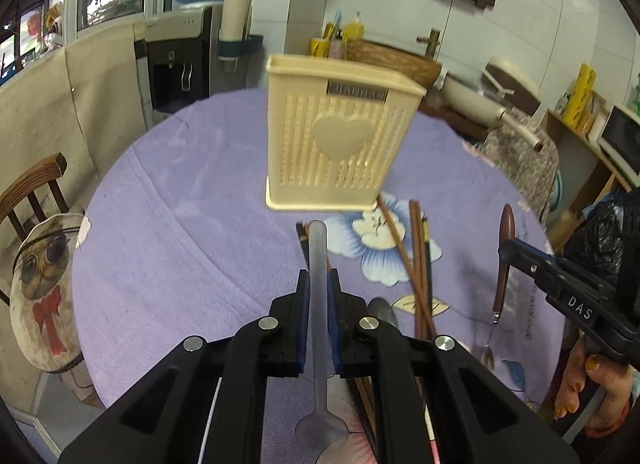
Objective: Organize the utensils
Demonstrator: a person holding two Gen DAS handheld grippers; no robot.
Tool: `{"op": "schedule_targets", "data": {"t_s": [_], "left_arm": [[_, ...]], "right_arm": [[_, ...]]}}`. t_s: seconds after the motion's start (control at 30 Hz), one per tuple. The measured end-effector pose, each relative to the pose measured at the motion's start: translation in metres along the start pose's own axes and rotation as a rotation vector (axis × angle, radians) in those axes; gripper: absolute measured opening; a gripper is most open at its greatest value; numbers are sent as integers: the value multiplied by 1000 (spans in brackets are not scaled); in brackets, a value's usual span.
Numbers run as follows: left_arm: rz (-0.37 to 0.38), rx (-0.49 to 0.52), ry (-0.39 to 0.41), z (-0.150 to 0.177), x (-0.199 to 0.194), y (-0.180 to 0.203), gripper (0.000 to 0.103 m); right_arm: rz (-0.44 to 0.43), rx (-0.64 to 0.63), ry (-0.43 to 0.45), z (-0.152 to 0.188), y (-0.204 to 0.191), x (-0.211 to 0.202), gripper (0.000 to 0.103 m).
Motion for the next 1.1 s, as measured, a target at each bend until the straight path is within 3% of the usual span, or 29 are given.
{"op": "schedule_targets", "data": {"t_s": [0.2,0.3,0.37,0.5,0.8,0.9,0.97,1.03,1.1], "left_arm": [[15,17,87,-17,-26,3,8],[19,21,104,-21,-29,2,8],[25,20,115,-23,-32,2,0],[28,27,130,-26,-36,-1,0],[-62,-62,115,-24,-26,-46,1],[-87,-93,91,-21,-19,-64,13],[-83,-73,69,-18,-11,-65,32],[-89,-41,52,-12,-5,-63,40],[-66,-17,12,-3,3,-61,42]], "right_arm": [[-66,-9,55,-9,-3,-33,15],[-66,-17,67,-10,-5,-41,15],[-68,-19,75,-9,-5,-46,15],[-59,-45,92,-11,-10,-52,15],[-38,-31,91,-11,-6,-46,15],[-34,-40,92,-11,-7,-47,15],[-35,-40,92,-11,-8,-48,15],[-34,-40,93,-11,-8,-48,15],[-32,-38,94,-11,-8,-48,15]]}}
Point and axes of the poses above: each gripper's, at about its wrist camera, not at the fingertips, and x roughly the way its jaws point, y to its right, z to its underside, the point moved 6 cm from there along x, roughly the way its jaws point, and after that the axes turned 10 degrees about z, right-handed, at the moved point
